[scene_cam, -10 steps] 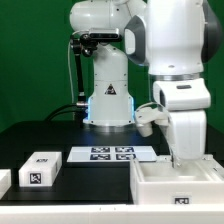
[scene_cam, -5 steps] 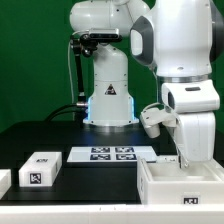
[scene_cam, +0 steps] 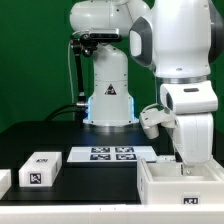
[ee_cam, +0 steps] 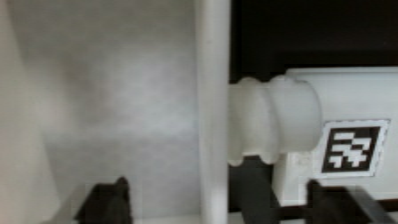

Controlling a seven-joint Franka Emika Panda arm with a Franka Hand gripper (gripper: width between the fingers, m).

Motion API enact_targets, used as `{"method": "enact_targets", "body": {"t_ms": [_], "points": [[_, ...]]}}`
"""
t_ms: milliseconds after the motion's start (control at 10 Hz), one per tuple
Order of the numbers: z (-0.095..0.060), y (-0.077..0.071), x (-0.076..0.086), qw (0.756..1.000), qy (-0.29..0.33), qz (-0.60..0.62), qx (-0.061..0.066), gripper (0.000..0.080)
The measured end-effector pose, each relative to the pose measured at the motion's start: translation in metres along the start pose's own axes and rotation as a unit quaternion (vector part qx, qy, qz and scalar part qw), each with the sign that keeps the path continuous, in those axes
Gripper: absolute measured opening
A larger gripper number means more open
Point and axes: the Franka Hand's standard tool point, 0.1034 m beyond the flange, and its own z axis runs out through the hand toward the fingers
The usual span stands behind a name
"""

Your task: Assemble cabinet

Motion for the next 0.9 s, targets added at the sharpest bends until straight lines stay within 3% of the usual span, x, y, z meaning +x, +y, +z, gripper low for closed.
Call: {"method": "enact_targets", "body": {"t_ms": [100,200,300,900], "points": [[0.0002,0.0000,-0.0003,1.000,0.000,0.000,0.000,0.0535],[0.0003,-0.0001,-0.0006,1.000,0.000,0.001,0.000,0.0628],[0.0004,0.0000,-0.0009,1.000,0.000,0.001,0.000,0.0643],[-0.0029,-0.0004,-0.0024,1.000,-0.002,0.010,0.002,0.0649]]}}
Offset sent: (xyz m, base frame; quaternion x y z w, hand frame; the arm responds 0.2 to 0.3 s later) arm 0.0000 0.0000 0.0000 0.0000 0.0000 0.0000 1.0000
